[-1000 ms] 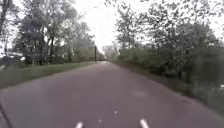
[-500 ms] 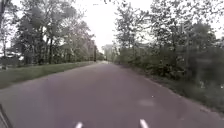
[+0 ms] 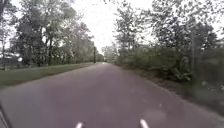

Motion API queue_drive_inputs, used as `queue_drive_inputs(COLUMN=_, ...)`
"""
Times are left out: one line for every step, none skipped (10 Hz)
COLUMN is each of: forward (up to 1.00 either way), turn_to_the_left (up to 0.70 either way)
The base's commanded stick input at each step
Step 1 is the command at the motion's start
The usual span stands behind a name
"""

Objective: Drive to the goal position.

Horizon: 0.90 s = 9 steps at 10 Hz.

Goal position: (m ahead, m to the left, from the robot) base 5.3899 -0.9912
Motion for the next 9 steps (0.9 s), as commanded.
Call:
queue_drive_inputs(forward=0.70, turn_to_the_left=0.00)
queue_drive_inputs(forward=0.70, turn_to_the_left=0.00)
queue_drive_inputs(forward=0.70, turn_to_the_left=0.00)
queue_drive_inputs(forward=0.70, turn_to_the_left=0.00)
queue_drive_inputs(forward=0.70, turn_to_the_left=0.00)
queue_drive_inputs(forward=0.70, turn_to_the_left=0.00)
queue_drive_inputs(forward=0.70, turn_to_the_left=0.00)
queue_drive_inputs(forward=0.70, turn_to_the_left=0.00)
queue_drive_inputs(forward=0.70, turn_to_the_left=0.00)
